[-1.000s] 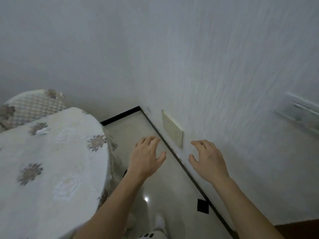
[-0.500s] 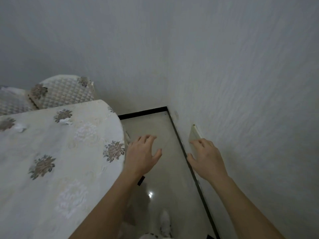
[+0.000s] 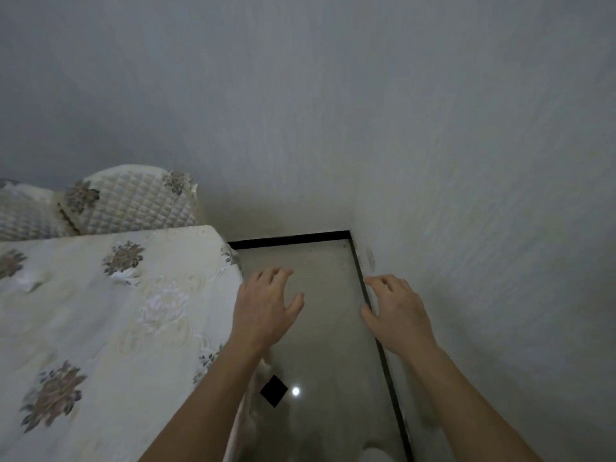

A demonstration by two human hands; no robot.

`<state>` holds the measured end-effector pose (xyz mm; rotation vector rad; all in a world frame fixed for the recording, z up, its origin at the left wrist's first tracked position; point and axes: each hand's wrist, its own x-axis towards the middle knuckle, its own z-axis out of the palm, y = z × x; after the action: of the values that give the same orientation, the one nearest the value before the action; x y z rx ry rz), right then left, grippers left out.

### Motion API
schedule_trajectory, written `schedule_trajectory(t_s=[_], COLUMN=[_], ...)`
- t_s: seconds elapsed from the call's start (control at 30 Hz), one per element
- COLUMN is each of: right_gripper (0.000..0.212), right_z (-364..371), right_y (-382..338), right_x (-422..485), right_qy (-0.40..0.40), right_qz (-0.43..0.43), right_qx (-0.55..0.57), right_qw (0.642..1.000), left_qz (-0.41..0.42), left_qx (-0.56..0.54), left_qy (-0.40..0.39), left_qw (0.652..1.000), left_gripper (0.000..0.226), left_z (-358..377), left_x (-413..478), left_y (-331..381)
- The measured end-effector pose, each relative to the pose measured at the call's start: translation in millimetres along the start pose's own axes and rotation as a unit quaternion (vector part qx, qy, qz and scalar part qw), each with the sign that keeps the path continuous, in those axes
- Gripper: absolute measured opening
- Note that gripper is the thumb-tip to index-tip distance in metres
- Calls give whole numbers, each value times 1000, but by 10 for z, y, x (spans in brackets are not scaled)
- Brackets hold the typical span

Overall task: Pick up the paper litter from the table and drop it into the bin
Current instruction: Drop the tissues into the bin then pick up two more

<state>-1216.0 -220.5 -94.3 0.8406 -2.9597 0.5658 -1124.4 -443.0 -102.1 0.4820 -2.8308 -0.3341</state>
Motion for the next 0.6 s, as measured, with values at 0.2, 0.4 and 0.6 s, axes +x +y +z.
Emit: schedule_trajectory(t_s=[0.2, 0.4, 0.6], right_gripper=[43, 43, 41], right_z=[260, 618, 778], right_y=[-16, -79, -240], right_x=[980, 2178, 3517], right_qy=[-14, -59, -83], right_qz=[-43, -99, -181], right_qx=[11, 28, 29], right_qw=[999, 993, 980], left_qz=[-47, -117, -183], left_qx=[4, 25, 51], left_qy=[6, 12, 38], left_qw=[999, 993, 981], left_gripper=[49, 47, 44], left_z=[164, 273, 321], left_x=[678, 1513, 2381], left_y=[-272, -592, -875])
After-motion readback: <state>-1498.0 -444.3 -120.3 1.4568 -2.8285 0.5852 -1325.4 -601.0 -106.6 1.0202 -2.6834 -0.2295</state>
